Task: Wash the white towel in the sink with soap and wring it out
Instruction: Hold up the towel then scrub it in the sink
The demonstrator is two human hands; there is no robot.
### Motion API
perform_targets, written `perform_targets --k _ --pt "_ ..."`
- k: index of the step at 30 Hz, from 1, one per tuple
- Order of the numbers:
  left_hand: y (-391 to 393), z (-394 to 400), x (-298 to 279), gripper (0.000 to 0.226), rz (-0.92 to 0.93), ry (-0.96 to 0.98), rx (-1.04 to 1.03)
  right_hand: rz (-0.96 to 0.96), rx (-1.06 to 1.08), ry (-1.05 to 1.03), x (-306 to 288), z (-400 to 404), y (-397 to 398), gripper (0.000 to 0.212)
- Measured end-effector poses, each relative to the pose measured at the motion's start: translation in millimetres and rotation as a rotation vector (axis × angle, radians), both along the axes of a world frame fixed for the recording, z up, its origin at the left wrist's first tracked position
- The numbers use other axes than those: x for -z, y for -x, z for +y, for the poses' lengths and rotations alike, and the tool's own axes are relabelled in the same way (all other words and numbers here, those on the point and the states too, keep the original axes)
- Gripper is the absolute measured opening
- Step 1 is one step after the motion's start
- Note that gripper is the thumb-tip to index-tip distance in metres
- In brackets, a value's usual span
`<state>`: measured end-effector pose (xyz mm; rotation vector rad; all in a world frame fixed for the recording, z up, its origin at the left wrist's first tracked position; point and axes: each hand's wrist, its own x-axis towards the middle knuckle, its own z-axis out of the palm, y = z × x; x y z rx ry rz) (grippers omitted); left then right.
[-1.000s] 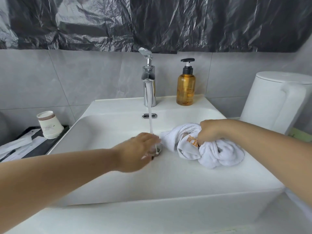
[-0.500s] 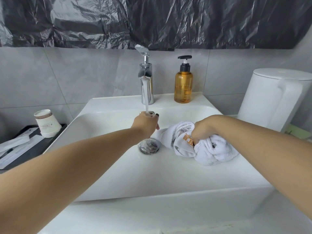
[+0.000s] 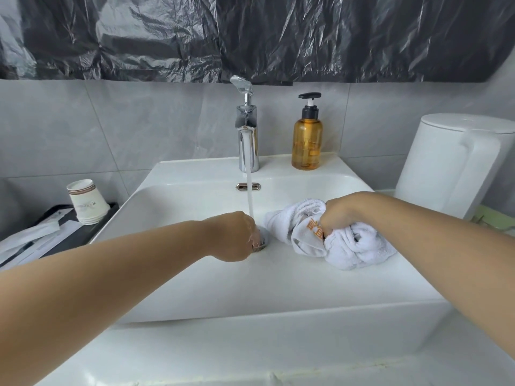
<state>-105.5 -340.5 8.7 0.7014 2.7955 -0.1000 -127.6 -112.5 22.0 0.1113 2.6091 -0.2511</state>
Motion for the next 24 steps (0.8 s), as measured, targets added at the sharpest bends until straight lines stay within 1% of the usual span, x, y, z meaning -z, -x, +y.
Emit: perform_targets --k 1,2,4,6,7,11,15,19,21,22,23,24 --pt "-2.4 1.7 -0.9 0.038 -0.012 0.001 0.000 0.020 0.017 -0.020 1.2 0.7 1.1 0.026" --pt "-2.7 3.0 -0.8 0.038 -0.006 0.017 0.020 0.029 0.023 -0.056 1.5 1.4 -0.8 0.023" --pt "0.6 4.3 0.8 0.035 0.012 0.081 0.039 0.076 0.027 -0.049 -1.0 2.3 -3.5 0.010" --pt "5.7 3.9 5.0 0.039 0.037 0.145 0.052 0.129 0.025 -0.047 -6.5 3.9 -9.8 0.018" --pt "7.0 3.6 5.7 0.044 0.039 0.161 0.046 0.158 0.030 -0.042 -7.9 4.4 -11.9 0.018" --pt "7.8 1.9 8.5 0.050 -0.004 0.174 0.074 0.248 0.072 -0.001 -13.9 3.1 -12.0 0.015" --pt "13.9 -5.0 11.8 0.053 -0.025 0.143 0.092 0.421 0.105 0.099 -26.6 -0.6 -5.8 0.012" --pt "15.1 -10.5 13.3 0.046 -0.047 0.033 0.079 0.567 0.136 0.265 -40.9 -14.8 1.0 0.013" --pt "15.8 -15.6 15.1 0.044 -0.096 -0.089 0.027 0.627 0.166 0.329 -48.0 -26.7 -0.4 0.022" --pt "16.1 -19.4 15.0 0.043 -0.139 -0.194 -0.014 0.645 0.179 0.365 -50.3 -32.5 -2.2 0.031" --pt "16.1 -23.6 14.6 0.047 -0.211 -0.349 -0.071 0.638 0.174 0.409 -50.8 -37.3 -4.5 0.042" --pt "15.0 -27.8 12.6 0.059 -0.301 -0.554 -0.152 0.603 0.127 0.451 -51.3 -41.5 -7.9 0.057"
